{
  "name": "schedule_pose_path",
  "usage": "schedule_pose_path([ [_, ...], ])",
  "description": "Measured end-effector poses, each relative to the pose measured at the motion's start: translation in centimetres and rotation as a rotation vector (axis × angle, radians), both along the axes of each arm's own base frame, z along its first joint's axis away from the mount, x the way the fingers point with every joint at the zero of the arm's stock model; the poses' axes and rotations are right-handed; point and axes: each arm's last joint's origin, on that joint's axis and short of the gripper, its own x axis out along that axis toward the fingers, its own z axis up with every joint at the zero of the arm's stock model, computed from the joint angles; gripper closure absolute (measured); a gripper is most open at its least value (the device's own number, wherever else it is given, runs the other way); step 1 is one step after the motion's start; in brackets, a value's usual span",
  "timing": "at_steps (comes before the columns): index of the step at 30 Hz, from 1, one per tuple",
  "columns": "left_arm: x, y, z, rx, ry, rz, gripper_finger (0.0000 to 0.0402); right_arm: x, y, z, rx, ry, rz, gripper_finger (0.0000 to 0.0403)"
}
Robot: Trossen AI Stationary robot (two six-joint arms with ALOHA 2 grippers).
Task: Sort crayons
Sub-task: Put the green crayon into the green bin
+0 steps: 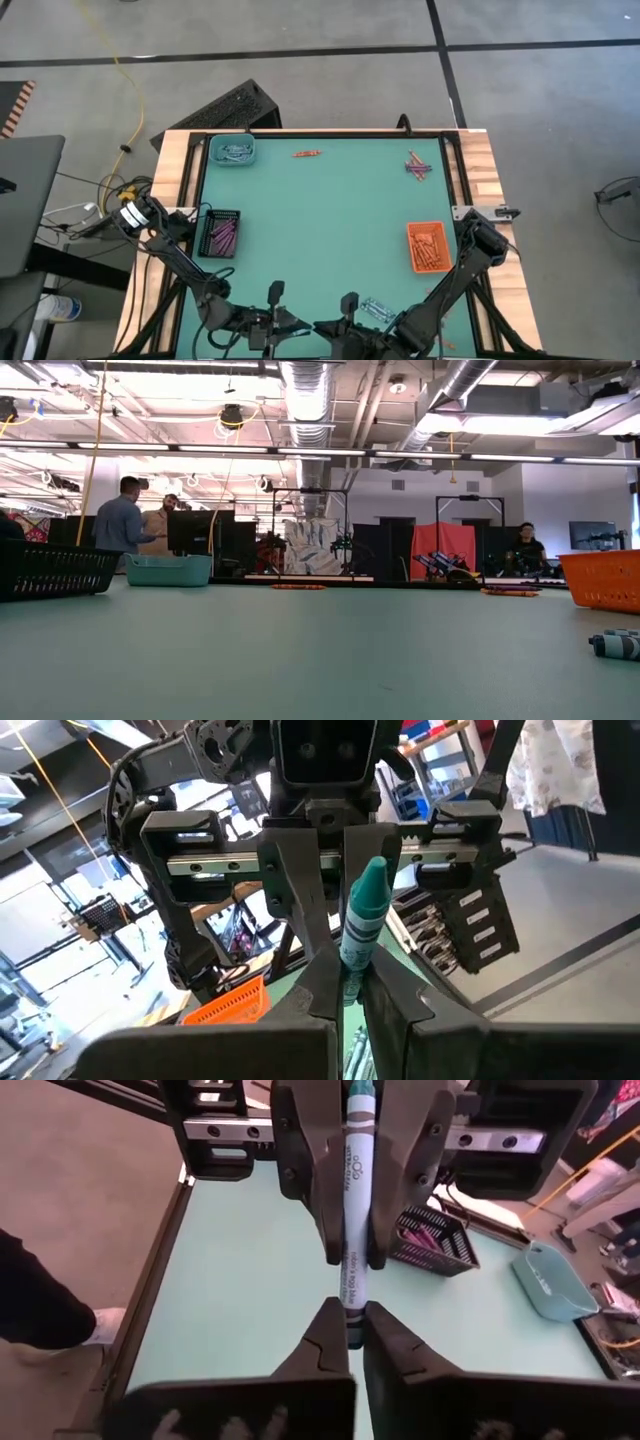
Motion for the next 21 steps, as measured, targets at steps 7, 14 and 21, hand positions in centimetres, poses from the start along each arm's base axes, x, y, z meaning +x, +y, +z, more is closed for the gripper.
schedule_pose_path([
  [7, 0.5, 0.7, -0.6, 0.100, 0.086, 0.083, 0.0400, 0.2, -1.6, -1.0, 0.055, 0.097, -0.066, 0.0330],
  [14, 1.1, 4.9, -0.3, 0.209, 0.330, 0.264, 0.0401, -0.8, -4.2, -2.5, 0.085, 0.258, -0.248, 0.0250],
  [21, 0.3, 12.9, 1.1, 0.301, 0.621, 0.495, 0.0401, -2.6, -5.2, -3.5, 0.059, 0.338, -0.376, 0.0235],
])
